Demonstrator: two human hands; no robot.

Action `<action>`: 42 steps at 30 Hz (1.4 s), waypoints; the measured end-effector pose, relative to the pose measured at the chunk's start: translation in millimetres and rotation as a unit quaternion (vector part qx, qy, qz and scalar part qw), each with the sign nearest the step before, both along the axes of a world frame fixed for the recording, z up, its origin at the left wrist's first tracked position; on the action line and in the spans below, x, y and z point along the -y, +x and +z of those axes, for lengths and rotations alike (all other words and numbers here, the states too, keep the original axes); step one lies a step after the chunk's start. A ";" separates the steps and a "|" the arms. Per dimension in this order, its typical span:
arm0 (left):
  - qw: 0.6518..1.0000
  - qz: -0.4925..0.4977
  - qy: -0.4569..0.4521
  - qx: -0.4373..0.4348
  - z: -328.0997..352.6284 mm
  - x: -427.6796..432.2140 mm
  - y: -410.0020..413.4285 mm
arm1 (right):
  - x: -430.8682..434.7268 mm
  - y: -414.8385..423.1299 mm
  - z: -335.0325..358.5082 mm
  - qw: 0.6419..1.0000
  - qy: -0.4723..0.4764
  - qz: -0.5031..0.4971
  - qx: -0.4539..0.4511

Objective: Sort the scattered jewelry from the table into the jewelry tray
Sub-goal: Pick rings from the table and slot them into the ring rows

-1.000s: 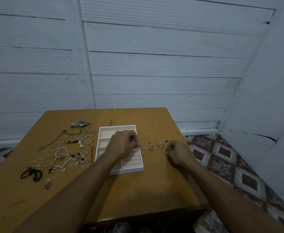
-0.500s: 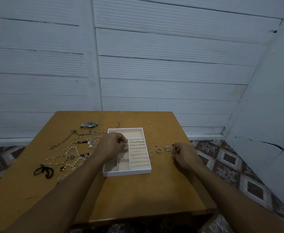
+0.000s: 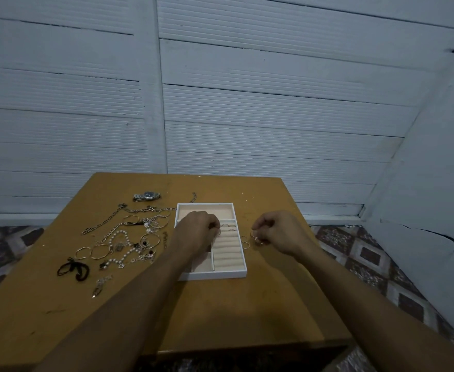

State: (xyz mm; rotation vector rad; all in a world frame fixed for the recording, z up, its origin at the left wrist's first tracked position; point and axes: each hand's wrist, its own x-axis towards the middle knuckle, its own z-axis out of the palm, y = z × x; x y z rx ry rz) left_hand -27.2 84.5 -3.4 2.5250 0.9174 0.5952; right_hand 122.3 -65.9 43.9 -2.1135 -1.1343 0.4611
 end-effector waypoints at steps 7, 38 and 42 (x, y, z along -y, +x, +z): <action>0.991 -0.043 0.128 -0.015 -8.6 0.6 -2.1 | 2.7 -0.1 -3.9 1.000 -0.009 0.001 0.016; 0.971 -0.075 0.203 -0.097 -1.4 5.2 -11.2 | -15.0 -1.9 -19.5 1.000 0.000 -0.008 0.023; 0.976 -0.074 0.199 -0.040 -1.4 -0.1 -17.2 | -30.7 -8.9 -24.4 0.999 -0.003 0.019 0.046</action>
